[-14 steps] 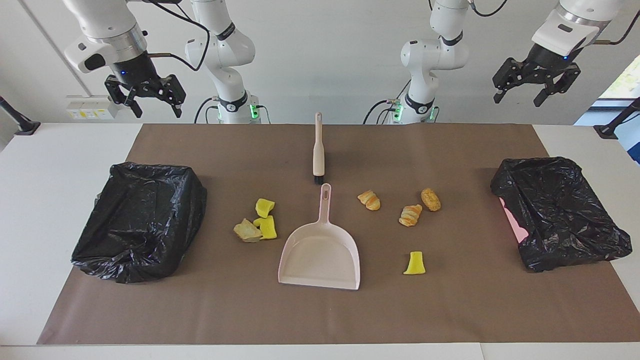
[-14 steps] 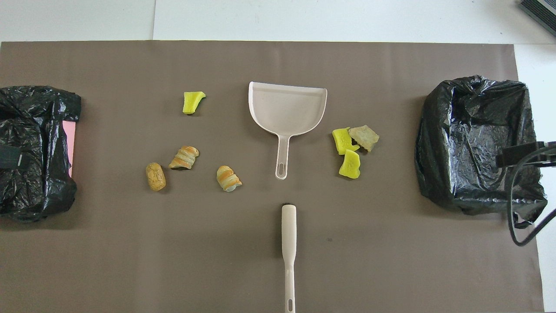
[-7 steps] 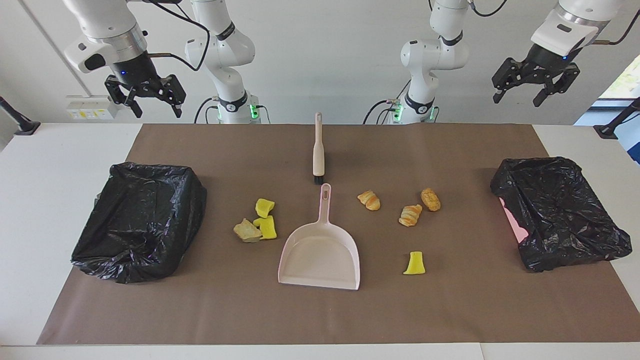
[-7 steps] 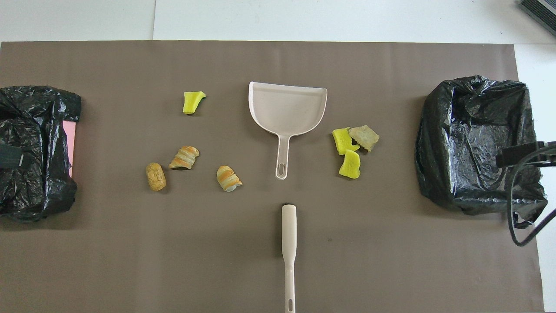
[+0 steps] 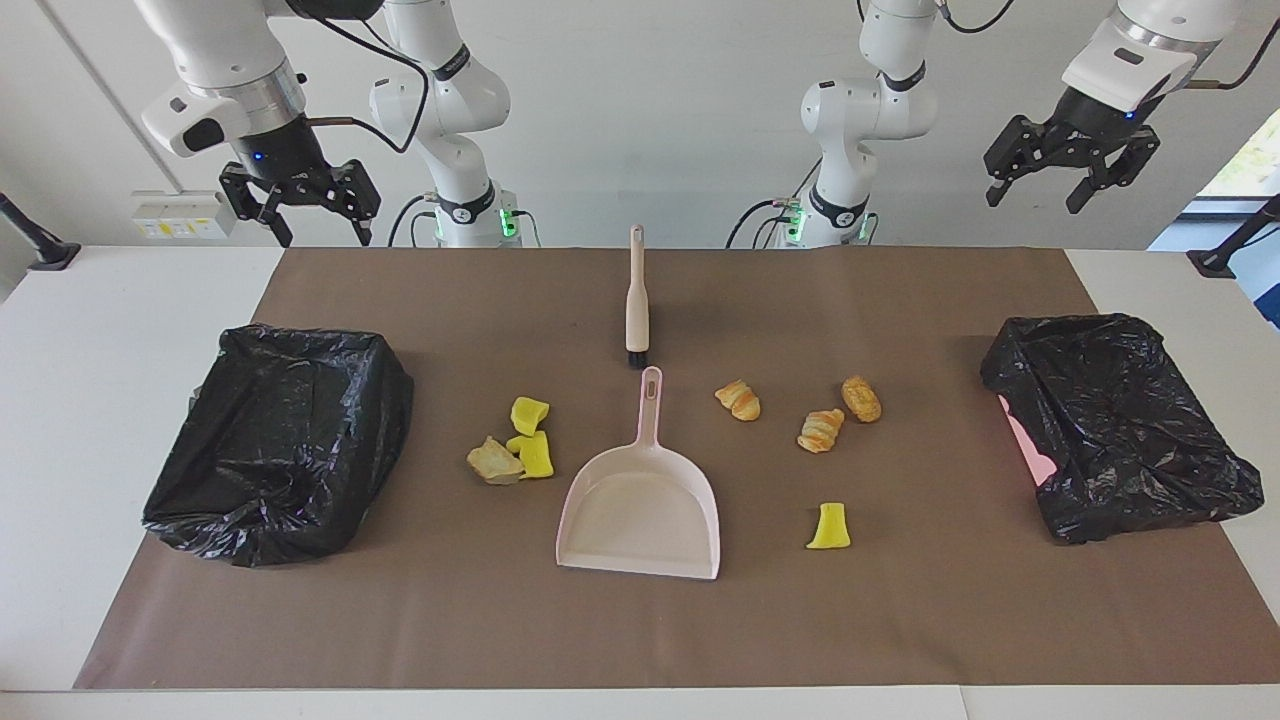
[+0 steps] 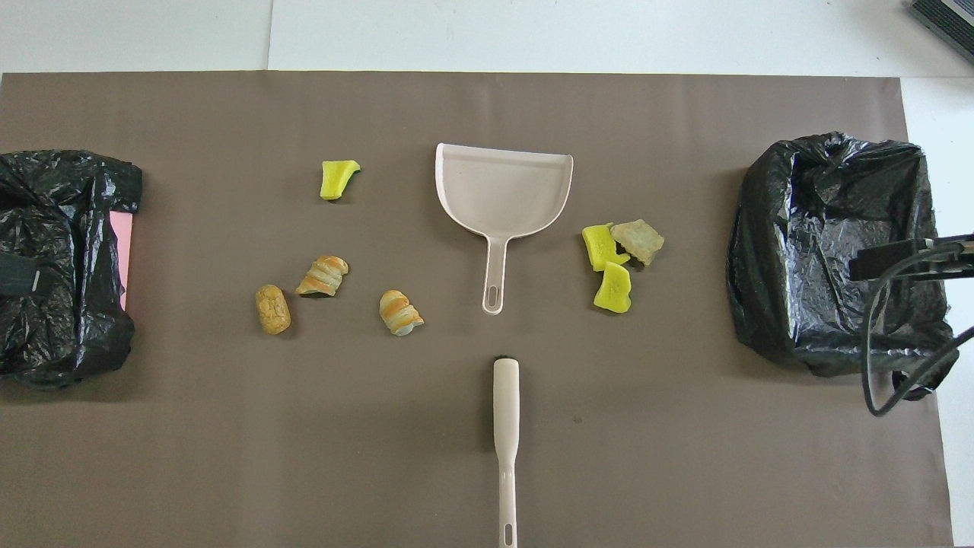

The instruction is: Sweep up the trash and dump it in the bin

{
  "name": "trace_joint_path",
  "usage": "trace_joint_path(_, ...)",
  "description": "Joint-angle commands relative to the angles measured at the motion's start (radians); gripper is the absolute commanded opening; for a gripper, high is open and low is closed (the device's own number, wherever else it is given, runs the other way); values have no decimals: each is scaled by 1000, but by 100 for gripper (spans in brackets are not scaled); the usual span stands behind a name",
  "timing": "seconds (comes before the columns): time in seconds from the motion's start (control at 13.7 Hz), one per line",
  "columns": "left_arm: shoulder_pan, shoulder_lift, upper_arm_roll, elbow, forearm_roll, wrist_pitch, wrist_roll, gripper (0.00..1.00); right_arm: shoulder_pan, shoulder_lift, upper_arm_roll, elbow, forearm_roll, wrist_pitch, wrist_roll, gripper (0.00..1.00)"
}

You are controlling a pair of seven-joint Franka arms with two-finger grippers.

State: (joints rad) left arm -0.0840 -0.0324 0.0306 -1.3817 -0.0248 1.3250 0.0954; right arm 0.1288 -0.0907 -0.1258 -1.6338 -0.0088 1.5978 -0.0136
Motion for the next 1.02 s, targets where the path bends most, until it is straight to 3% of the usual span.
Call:
trace_joint_path(0.0,3,-18,-6,-22,9,8,-9,100,11,3,5,-27,12,57,-11,100)
trace_joint_path(0.95,-49,-129,-72,-200,3,91,-13,100,11,-18,5,-69,12,33,-19,100)
